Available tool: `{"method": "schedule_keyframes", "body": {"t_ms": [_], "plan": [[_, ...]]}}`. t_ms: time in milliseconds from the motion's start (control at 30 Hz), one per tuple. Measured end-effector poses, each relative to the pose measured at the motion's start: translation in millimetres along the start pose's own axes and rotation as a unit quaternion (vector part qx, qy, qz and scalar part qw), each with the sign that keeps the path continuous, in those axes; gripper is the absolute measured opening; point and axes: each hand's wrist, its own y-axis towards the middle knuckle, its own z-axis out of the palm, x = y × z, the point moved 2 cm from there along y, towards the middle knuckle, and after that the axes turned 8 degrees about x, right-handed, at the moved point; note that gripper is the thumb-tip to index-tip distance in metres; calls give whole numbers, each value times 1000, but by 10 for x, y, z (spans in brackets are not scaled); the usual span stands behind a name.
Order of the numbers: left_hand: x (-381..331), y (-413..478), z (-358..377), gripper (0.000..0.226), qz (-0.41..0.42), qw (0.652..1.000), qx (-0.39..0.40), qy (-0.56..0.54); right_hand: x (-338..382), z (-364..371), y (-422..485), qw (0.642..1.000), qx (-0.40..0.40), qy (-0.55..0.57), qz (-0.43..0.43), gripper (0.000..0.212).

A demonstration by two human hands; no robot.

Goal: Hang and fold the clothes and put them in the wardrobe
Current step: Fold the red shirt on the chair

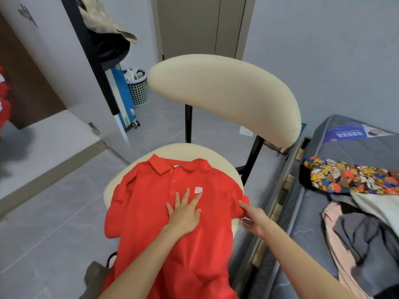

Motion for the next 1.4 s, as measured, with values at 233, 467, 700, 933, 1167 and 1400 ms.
{"method": "schedule_keyframes", "body": {"t_ms": [233, 467, 700, 933, 1167, 1400], "plan": [[-97, 7, -40, 56, 3, 1000, -16, 9, 586, -98, -307, 960, -58, 60, -266, 19], [-150, 64, 126, 57, -8, 997, 30, 70, 284, -631, -196, 937, -300, -107, -145, 46], [-164, 39, 98, 57, 22, 998, -5, 62, 83, -285, -164, 936, -103, -274, -197, 40], [269, -298, -422, 47, 30, 975, -204, -83, 259, 630, -352, 867, -4, -355, -349, 34], [1162, -647, -715, 44, -98, 918, -363, -130, 203, 1526, -432, 798, 97, -448, -392, 38], [1749, -518, -712, 45, -141, 894, -225, -362, 69, 2163, -355, 754, 169, -515, -373, 39]]}}
